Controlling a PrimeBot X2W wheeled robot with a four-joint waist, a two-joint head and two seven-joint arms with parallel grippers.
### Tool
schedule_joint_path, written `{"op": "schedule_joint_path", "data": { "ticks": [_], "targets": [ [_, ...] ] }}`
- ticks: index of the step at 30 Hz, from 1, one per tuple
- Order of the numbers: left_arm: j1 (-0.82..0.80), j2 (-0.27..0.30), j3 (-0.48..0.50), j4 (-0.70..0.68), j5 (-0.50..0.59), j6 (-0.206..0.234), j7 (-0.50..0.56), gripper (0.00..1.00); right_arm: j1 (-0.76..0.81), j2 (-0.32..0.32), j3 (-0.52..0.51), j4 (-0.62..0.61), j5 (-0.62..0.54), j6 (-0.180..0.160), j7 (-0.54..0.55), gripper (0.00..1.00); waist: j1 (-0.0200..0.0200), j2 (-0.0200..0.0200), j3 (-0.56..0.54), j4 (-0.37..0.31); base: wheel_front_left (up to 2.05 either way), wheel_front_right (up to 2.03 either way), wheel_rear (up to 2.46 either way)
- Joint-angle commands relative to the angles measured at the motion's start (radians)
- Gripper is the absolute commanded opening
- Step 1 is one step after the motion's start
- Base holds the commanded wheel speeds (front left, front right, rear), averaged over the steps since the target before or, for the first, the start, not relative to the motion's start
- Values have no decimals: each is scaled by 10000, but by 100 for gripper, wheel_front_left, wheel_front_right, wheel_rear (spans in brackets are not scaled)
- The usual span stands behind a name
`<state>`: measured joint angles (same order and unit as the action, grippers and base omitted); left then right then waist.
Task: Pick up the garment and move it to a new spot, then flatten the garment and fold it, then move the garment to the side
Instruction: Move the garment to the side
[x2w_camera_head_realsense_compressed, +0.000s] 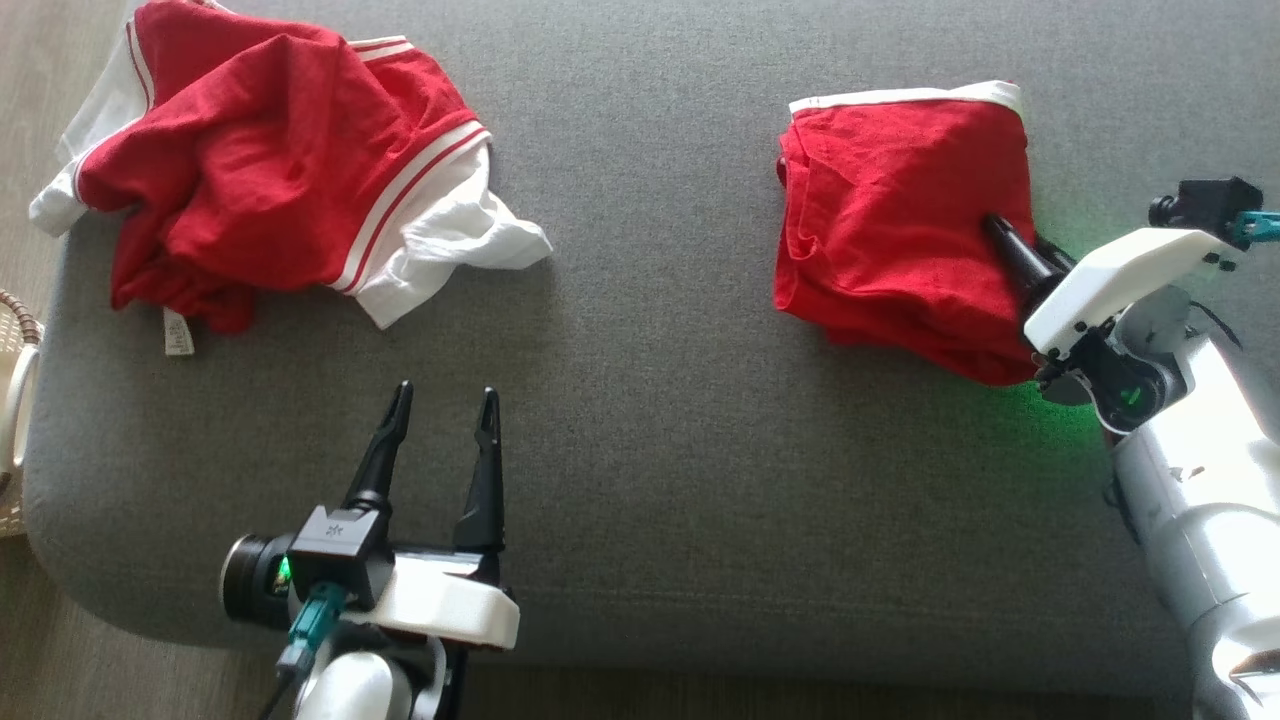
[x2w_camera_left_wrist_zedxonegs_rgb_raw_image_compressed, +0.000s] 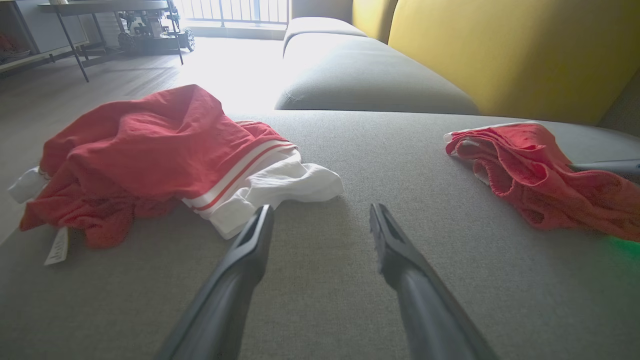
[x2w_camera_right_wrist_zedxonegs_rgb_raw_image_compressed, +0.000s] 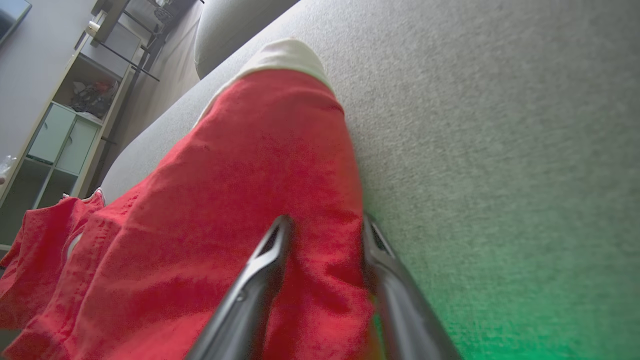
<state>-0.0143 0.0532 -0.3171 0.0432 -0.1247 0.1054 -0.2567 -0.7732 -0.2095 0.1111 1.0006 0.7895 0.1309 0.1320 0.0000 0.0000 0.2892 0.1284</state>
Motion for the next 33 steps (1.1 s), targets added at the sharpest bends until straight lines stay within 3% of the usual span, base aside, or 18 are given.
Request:
{"op": "schedule_joint_path", "data": {
  "ticks": [1, 2, 13, 24, 33],
  "targets": [
    [-356, -30, 220, -243, 51, 7, -51, 100, -120, -16, 323, -215, 120, -2, 127, 15, 0, 0, 7, -1, 0, 0, 0],
    [-369, -30, 216, -240, 39, 12, -51, 100, -116, -43, 399, -229, 180, -2, 152, 0, 0, 0, 11, -2, 0, 0, 0],
    [-403, -30, 295, -311, 94, -12, -51, 100, -376, -553, 1290, -587, 83, -2, -650, 0, 0, 0, 12, -458, 0, 0, 0],
    [-556, -25, 569, -423, 491, -297, -51, 100, -722, -603, 2301, -1144, 11, -2, -1404, 0, 0, 0, 227, -2208, 0, 0, 0],
    [-881, 129, 768, -495, 814, -595, -51, 100, -1554, -957, 2949, -526, -809, -2, -2178, 0, 0, 0, 792, -3337, 0, 0, 0]
  ]
}}
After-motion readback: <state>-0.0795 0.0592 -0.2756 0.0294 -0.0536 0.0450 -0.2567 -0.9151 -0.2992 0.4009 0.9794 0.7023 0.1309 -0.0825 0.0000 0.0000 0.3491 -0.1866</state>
